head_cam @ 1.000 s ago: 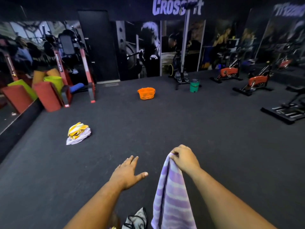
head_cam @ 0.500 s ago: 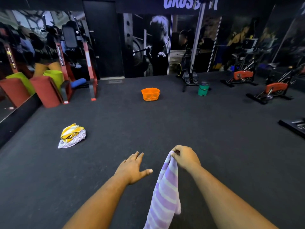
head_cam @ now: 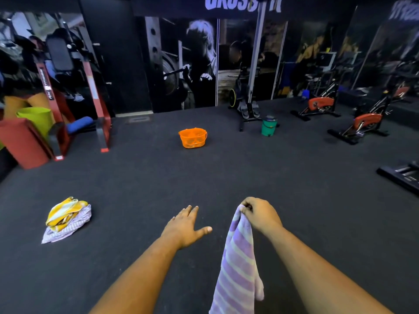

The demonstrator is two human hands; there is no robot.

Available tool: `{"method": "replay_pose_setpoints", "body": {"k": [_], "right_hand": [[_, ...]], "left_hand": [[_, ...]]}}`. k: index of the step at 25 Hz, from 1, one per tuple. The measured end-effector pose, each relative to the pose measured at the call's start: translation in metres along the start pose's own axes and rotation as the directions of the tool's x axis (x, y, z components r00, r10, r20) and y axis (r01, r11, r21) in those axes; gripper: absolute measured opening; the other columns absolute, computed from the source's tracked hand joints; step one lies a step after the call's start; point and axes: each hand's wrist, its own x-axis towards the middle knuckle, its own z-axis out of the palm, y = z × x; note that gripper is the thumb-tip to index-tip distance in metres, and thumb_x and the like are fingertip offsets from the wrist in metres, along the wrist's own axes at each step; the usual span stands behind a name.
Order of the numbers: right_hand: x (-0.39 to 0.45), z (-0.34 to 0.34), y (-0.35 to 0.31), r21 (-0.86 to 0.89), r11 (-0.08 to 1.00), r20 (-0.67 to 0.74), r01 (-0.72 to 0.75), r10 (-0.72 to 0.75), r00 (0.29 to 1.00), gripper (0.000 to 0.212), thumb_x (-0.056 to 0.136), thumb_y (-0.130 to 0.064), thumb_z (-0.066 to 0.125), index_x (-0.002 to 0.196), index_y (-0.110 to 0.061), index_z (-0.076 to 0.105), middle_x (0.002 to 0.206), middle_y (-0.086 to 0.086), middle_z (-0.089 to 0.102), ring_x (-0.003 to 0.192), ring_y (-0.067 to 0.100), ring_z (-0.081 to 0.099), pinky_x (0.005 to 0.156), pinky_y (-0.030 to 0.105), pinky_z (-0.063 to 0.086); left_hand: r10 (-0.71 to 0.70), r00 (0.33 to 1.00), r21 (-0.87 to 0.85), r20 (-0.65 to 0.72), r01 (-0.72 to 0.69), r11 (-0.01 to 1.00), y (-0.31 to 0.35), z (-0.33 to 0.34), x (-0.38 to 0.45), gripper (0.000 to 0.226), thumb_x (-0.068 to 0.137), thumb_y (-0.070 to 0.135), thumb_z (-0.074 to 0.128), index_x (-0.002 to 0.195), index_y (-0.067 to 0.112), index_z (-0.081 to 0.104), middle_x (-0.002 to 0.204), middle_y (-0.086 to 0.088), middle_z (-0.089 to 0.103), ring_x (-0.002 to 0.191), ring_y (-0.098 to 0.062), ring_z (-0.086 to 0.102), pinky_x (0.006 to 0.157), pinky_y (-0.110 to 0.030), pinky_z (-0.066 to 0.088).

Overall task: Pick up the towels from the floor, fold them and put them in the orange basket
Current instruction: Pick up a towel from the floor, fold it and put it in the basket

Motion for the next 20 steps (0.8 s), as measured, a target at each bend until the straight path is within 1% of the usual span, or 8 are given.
{"method": "replay_pose_setpoints", "body": {"k": [2, 4, 9, 12, 15, 17, 20], "right_hand": [[0.046, -0.007, 0.004, 0.0, 1.0, -0.007, -0.013, 0.013, 1.0, 0.013, 0.095, -0.032, 0.056, 0.086, -0.036, 0.064, 0.083, -0.015, 0.068, 0.075, 0.004, 0.064, 0.069, 0.035, 0.057], [0.098, -0.013, 0.007, 0.014, 1.0, -0.022, 0.004, -0.004, 1.0, 0.013, 0.096, -0.033, 0.056, 0.086, -0.036, 0.065, 0.084, -0.015, 0.069, 0.076, 0.005, 0.064, 0.07, 0.037, 0.058], [0.228, -0.028, 0.021, 0.047, 0.996, -0.043, 0.071, -0.069, 0.997, 0.011, 0.095, -0.033, 0.057, 0.088, -0.033, 0.065, 0.083, -0.013, 0.069, 0.077, 0.009, 0.065, 0.07, 0.038, 0.058], [0.31, -0.038, 0.03, 0.039, 0.994, -0.009, 0.1, -0.1, 0.995, 0.011, 0.093, -0.032, 0.057, 0.086, -0.033, 0.065, 0.081, -0.013, 0.069, 0.075, 0.008, 0.065, 0.07, 0.04, 0.058], [0.38, -0.049, 0.023, 0.035, 0.989, 0.002, 0.146, -0.146, 0.989, 0.011, 0.094, -0.032, 0.056, 0.088, -0.033, 0.066, 0.082, -0.012, 0.069, 0.076, 0.008, 0.064, 0.07, 0.038, 0.058], [0.427, -0.05, 0.016, 0.034, 0.985, 0.019, 0.172, -0.173, 0.985, 0.011, 0.095, -0.031, 0.056, 0.089, -0.033, 0.065, 0.082, -0.011, 0.068, 0.075, 0.008, 0.064, 0.068, 0.037, 0.056], [0.503, -0.042, 0.006, 0.01, 0.98, 0.055, 0.198, -0.199, 0.979, 0.011, 0.096, -0.033, 0.056, 0.09, -0.034, 0.065, 0.081, -0.011, 0.069, 0.074, 0.009, 0.065, 0.066, 0.038, 0.057]], "left_hand": [[0.021, 1.0, 0.013, 0.006, -0.021, 1.0, 0.005, -0.017, 0.045, 0.102, 0.087, 0.083, 0.041, 0.163, 0.027, 0.002, 0.171, 0.001, 0.0, 0.157, -0.019, 0.005, 0.126, -0.043, 0.018], [0.032, 0.999, 0.031, 0.003, -0.032, 0.999, 0.008, -0.033, 0.095, 0.103, 0.087, 0.083, 0.04, 0.163, 0.027, 0.001, 0.171, 0.0, 0.0, 0.157, -0.019, 0.004, 0.127, -0.043, 0.017], [-0.006, 1.0, 0.045, -0.017, 0.007, 0.999, 0.015, -0.059, 0.214, 0.104, 0.086, 0.084, 0.04, 0.163, 0.026, 0.001, 0.171, 0.0, 0.0, 0.157, -0.019, 0.004, 0.126, -0.044, 0.017], [-0.053, 0.998, 0.04, -0.019, 0.053, 0.998, 0.024, -0.074, 0.278, 0.103, 0.087, 0.084, 0.039, 0.163, 0.027, 0.0, 0.171, 0.0, 0.0, 0.157, -0.019, 0.004, 0.127, -0.043, 0.017], [-0.088, 0.995, -0.006, -0.047, 0.088, 0.996, 0.026, -0.089, 0.331, 0.102, 0.087, 0.083, 0.04, 0.163, 0.027, 0.0, 0.171, 0.001, -0.001, 0.157, -0.018, 0.003, 0.127, -0.043, 0.016], [-0.1, 0.994, -0.015, -0.038, 0.1, 0.995, 0.022, -0.096, 0.367, 0.102, 0.088, 0.082, 0.04, 0.163, 0.026, 0.0, 0.171, 0.001, -0.001, 0.157, -0.019, 0.003, 0.127, -0.043, 0.016], [-0.13, 0.991, -0.034, -0.035, 0.129, 0.991, 0.004, -0.109, 0.434, 0.102, 0.087, 0.083, 0.04, 0.163, 0.027, -0.001, 0.171, 0.0, -0.001, 0.158, -0.018, 0.002, 0.127, -0.044, 0.016]]}}
